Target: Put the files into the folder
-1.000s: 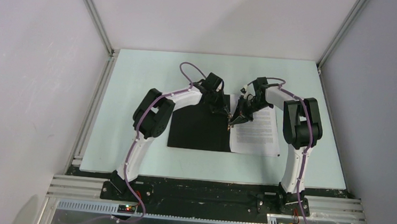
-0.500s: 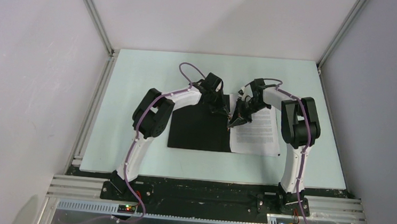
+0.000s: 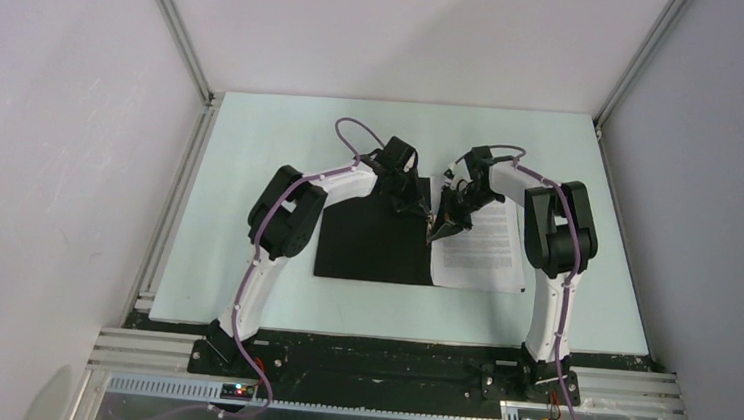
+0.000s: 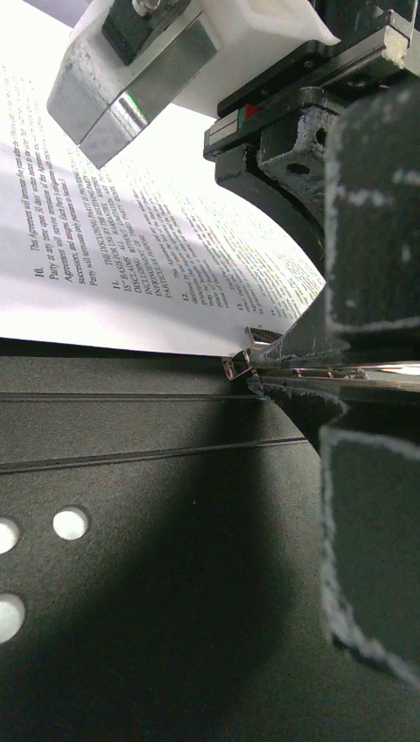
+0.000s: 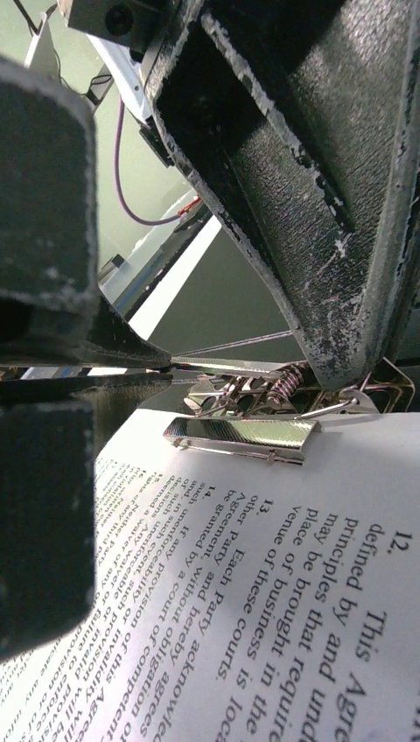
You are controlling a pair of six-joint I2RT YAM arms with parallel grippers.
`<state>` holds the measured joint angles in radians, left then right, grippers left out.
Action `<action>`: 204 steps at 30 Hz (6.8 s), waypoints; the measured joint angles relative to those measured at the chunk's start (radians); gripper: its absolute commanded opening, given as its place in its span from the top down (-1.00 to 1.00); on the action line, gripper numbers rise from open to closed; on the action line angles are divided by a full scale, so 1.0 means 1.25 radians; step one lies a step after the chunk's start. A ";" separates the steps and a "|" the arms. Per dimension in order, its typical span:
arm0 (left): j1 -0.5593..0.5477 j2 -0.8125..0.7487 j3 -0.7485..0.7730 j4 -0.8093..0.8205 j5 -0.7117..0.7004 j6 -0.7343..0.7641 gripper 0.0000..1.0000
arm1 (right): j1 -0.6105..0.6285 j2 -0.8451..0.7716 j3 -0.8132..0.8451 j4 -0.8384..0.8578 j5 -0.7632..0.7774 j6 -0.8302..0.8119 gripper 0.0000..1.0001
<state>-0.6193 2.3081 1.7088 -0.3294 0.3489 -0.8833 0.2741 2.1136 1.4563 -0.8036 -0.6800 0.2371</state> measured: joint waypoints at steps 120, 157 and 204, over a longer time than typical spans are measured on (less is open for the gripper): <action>0.069 0.000 -0.038 0.007 0.129 -0.081 0.66 | 0.081 0.110 0.202 -0.136 0.007 -0.045 0.70; 0.602 -0.485 -0.555 -0.255 0.053 0.443 -0.60 | 0.013 -0.038 0.130 -0.114 0.011 -0.202 -0.23; 0.312 -0.559 -0.406 -0.211 0.309 0.555 -0.96 | -0.121 0.098 0.188 -0.099 -0.038 -0.168 -0.36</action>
<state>-0.2295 1.6089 1.2018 -0.5926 0.7345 -0.1890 0.1223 2.2364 1.6913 -0.9268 -0.7277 0.0265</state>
